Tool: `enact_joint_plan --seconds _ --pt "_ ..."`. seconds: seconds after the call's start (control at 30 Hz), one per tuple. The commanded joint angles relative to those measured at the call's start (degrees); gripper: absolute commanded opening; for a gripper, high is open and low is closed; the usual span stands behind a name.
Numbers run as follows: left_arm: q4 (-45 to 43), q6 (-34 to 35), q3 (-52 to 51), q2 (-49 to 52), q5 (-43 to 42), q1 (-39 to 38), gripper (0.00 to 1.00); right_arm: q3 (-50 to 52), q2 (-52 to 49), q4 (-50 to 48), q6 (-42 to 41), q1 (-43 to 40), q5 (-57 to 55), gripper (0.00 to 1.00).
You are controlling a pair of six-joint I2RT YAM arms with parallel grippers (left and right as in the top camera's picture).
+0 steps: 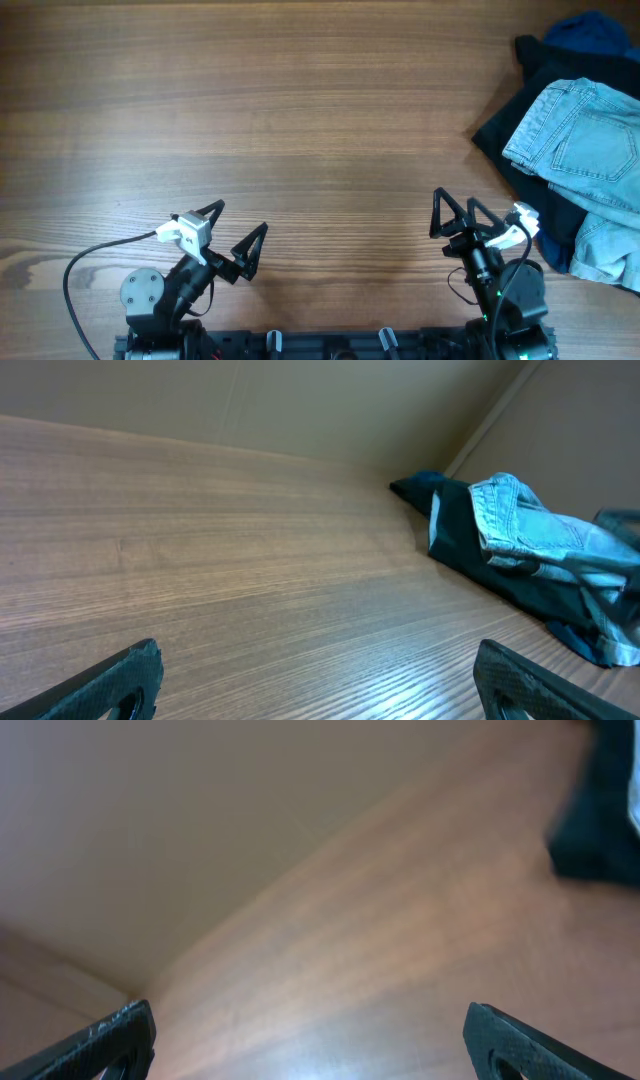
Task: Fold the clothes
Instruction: 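Move the right gripper forward and right toward the light-blue jeans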
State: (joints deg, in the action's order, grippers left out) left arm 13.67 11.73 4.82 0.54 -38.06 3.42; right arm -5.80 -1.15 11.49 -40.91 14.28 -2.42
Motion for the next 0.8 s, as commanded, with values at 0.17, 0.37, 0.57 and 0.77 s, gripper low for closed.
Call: enact_joint_plan --seconds 0.17,0.37,0.57,0.77 --pt "-0.2 0.7 -0.5 0.0 -0.9 -0.2 1.0 -4.6 -0.6 -7.7 23.7 0.1 5.2 1.0" --pt "-0.2 0.7 -0.5 0.0 -0.9 -0.2 1.0 -13.5 -6.8 -7.7 34.1 0.1 5.2 1.0" --pt "-0.2 0.7 -0.5 0.0 -0.9 -0.2 1.0 -24.3 -21.4 1.7 45.8 0.1 4.1 1.0" --pt "-0.2 0.7 -0.5 0.0 -0.9 -0.2 1.0 -39.6 -39.3 16.5 47.0 0.1 -7.2 1.0"
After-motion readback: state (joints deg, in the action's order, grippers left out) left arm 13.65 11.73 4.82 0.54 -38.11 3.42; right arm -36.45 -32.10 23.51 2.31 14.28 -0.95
